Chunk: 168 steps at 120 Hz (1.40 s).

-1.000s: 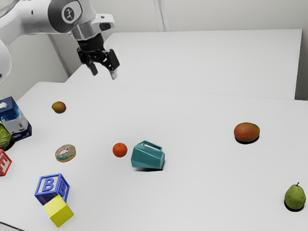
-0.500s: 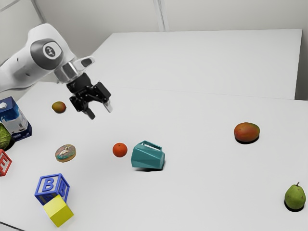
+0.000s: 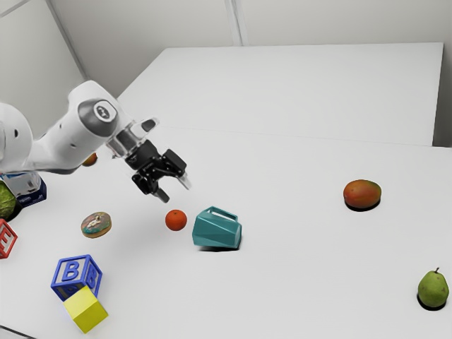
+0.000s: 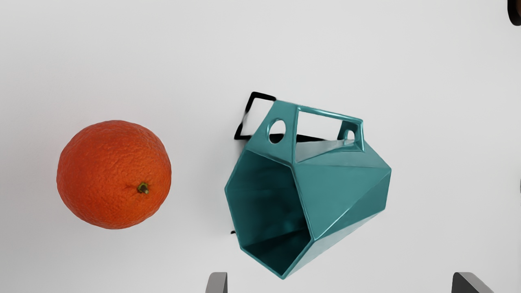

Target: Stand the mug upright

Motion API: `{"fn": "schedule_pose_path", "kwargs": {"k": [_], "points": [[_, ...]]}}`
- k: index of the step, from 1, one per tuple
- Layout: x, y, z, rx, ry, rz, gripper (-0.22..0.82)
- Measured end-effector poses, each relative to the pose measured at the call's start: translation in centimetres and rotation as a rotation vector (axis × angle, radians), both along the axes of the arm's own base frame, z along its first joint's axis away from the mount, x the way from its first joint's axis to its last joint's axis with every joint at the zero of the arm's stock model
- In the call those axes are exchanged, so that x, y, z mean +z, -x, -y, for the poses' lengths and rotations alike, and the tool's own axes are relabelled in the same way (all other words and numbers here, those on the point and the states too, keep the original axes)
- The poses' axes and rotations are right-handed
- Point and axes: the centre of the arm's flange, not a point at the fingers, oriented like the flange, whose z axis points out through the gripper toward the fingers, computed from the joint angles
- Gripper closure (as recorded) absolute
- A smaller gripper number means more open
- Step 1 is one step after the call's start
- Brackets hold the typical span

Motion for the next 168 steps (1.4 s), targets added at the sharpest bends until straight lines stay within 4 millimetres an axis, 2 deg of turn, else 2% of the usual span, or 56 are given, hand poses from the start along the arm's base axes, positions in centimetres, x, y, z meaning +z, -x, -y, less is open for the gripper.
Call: {"fn": "schedule_pose_path", "kwargs": {"k": [7, 23, 35, 59, 77, 87, 94, 109, 122, 136, 152, 168], "points": [[-1.7, -0.4, 0.5, 0.002, 0.029, -0.006, 0.0], [-4.0, -1.0, 1.6, 0.002, 0.098, 0.004, 0.0], [-5.8, -0.1, 2.2, 0.002, 0.15, -0.006, 0.0], [-8.0, 0.2, 3.1, -0.011, 0.216, -0.001, 0.0], [-8.8, 0.2, 3.8, -0.015, 0.28, 0.01, 0.0], [-9.7, 0.3, 3.5, -0.009, 0.312, 0.003, 0.0], [-10.0, 0.4, 3.5, -0.013, 0.328, 0.003, 0.1], [-9.7, 0.3, 3.8, -0.034, 0.348, 0.022, 0.43], [-9.0, 0.2, 4.4, -0.065, 0.359, 0.048, 0.6], [-7.9, 0.2, 5.2, -0.102, 0.372, 0.075, 0.69], [-6.6, 0.2, 5.7, -0.136, 0.377, 0.106, 0.74], [-3.4, 0.3, 6.6, -0.183, 0.36, 0.166, 0.76]]}}
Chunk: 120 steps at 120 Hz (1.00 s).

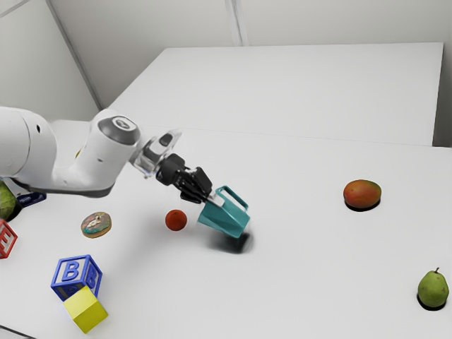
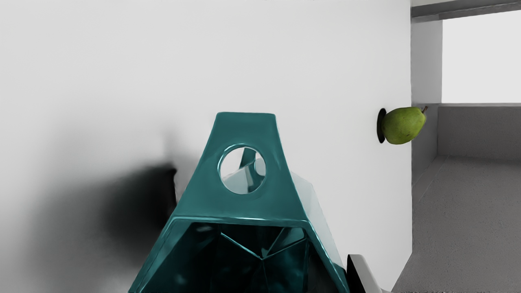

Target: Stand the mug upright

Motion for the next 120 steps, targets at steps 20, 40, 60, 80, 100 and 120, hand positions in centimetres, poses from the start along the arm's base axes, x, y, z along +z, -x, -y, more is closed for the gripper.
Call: {"fn": "schedule_pose_path", "kwargs": {"k": [20, 40, 60, 80, 100, 120], "points": [[4.2, -1.2, 1.4, -0.133, -0.197, 0.086, 0.77], [7.7, -3.2, 2.2, -0.263, -0.486, 0.159, 0.78], [7.0, -3.9, 4.3, -0.332, -0.696, 0.189, 0.78], [4.7, -4.1, 4.8, -0.32, -0.805, 0.197, 0.78], [3.2, -3.9, 4.8, -0.281, -0.846, 0.19, 0.78], [1.5, -3.8, 4.8, -0.248, -0.858, 0.163, 0.79]]}}
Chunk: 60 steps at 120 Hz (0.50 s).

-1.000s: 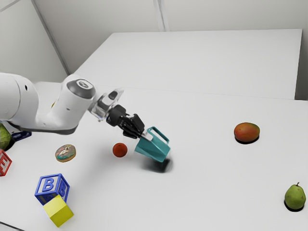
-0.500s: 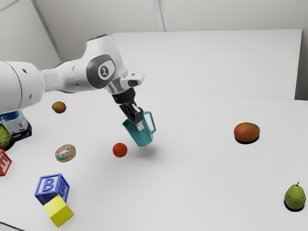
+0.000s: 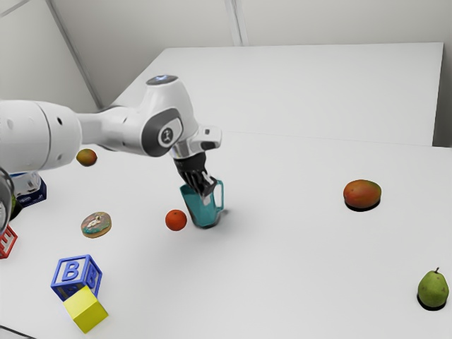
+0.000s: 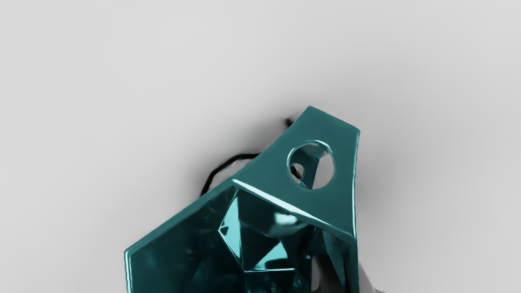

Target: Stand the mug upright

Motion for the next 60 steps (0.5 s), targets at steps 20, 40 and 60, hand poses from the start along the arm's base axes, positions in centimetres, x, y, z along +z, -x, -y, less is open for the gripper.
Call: {"fn": "schedule_pose_path", "kwargs": {"k": [20, 40, 60], "points": [[-0.6, 0.0, 0.1, 0.034, -0.002, 0.002, 0.77], [0.2, 0.1, 0.3, 0.056, 0.002, 0.017, 0.43], [2.2, 0.4, 0.3, 0.074, 0.004, 0.04, 0.19]]}}
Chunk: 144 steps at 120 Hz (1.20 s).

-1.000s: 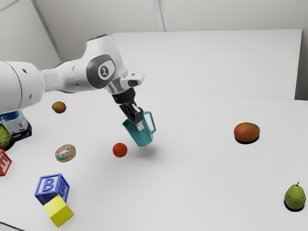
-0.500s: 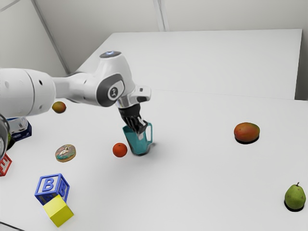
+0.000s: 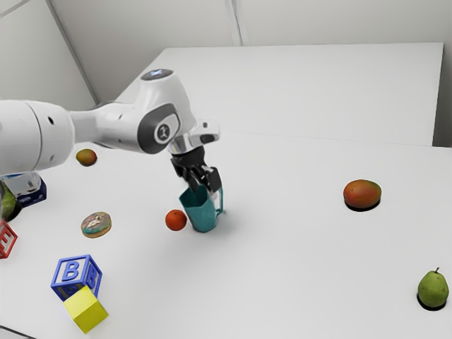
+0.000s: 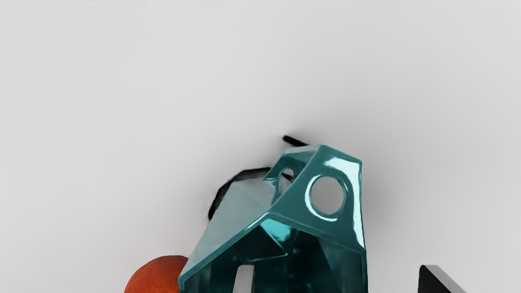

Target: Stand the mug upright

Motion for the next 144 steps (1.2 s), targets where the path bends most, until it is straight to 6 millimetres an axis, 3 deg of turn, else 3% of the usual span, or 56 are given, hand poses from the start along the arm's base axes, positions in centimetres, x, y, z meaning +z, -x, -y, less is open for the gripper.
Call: {"fn": "schedule_pose_path", "kwargs": {"k": [23, 47, 66, 90, 144], "points": [[4.6, -0.7, -0.4, 0.021, 0.009, 0.038, 0.08], [13.1, -4.4, -1.7, 0.055, 0.027, 0.104, 0.03], [17.7, -4.8, -3.2, 0.079, 0.017, 0.102, 0.01], [19.6, -4.5, -6.7, 0.139, 0.0, 0.064, 0.01], [19.8, -3.4, -6.9, 0.135, -0.004, 0.016, 0.0]]}}
